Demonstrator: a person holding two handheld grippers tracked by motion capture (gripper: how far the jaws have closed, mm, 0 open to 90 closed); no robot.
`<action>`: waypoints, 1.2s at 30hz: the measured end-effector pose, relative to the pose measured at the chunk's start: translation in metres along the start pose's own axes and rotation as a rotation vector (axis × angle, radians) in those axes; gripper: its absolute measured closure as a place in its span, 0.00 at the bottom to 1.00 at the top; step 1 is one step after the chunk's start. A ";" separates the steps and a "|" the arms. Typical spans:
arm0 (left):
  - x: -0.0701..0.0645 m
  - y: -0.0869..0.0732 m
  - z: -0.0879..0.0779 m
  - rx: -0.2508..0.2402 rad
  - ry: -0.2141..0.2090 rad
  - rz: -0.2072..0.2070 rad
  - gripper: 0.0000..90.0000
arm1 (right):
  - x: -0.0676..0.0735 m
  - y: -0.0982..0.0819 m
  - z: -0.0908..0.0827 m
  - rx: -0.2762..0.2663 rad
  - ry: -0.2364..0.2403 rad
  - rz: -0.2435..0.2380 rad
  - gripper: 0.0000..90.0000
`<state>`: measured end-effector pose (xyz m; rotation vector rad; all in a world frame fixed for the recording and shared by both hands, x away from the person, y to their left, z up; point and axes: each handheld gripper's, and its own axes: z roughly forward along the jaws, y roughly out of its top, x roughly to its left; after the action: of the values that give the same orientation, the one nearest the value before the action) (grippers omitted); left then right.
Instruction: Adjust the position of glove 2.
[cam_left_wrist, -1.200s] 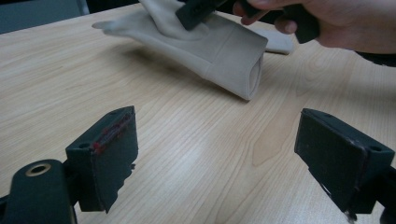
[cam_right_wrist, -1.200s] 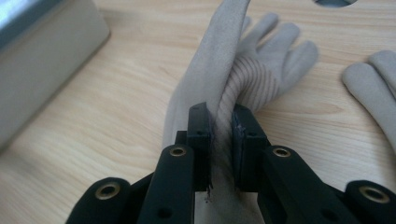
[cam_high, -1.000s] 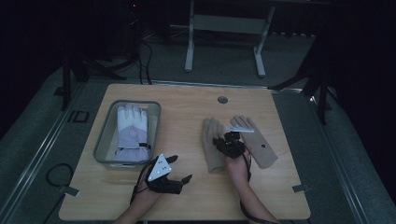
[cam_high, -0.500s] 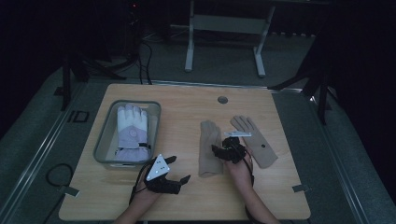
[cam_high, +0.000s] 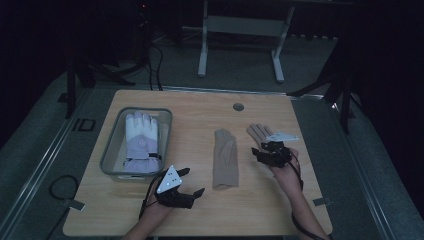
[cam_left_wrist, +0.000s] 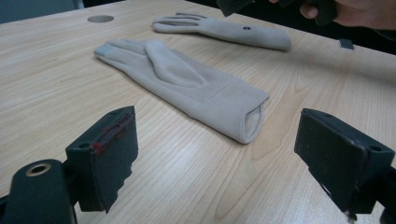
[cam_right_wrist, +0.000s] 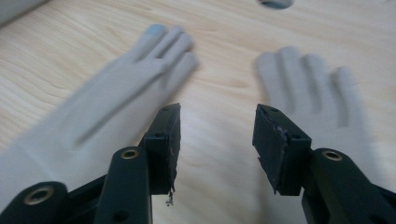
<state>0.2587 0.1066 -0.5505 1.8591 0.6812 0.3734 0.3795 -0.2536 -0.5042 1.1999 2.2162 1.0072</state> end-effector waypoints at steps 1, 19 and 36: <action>0.000 0.000 0.000 0.001 0.000 0.002 0.15 | -0.006 0.000 -0.001 0.006 -0.005 -0.008 0.57; -0.005 -0.002 0.000 0.009 -0.018 0.010 0.15 | -0.063 -0.019 0.027 0.110 0.015 0.004 0.53; -0.004 -0.002 0.001 0.005 -0.018 -0.001 0.15 | -0.041 -0.032 0.027 0.029 -0.132 0.143 0.88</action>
<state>0.2559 0.1037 -0.5524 1.8652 0.6714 0.3537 0.4018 -0.2892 -0.5451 1.4123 2.0744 0.9236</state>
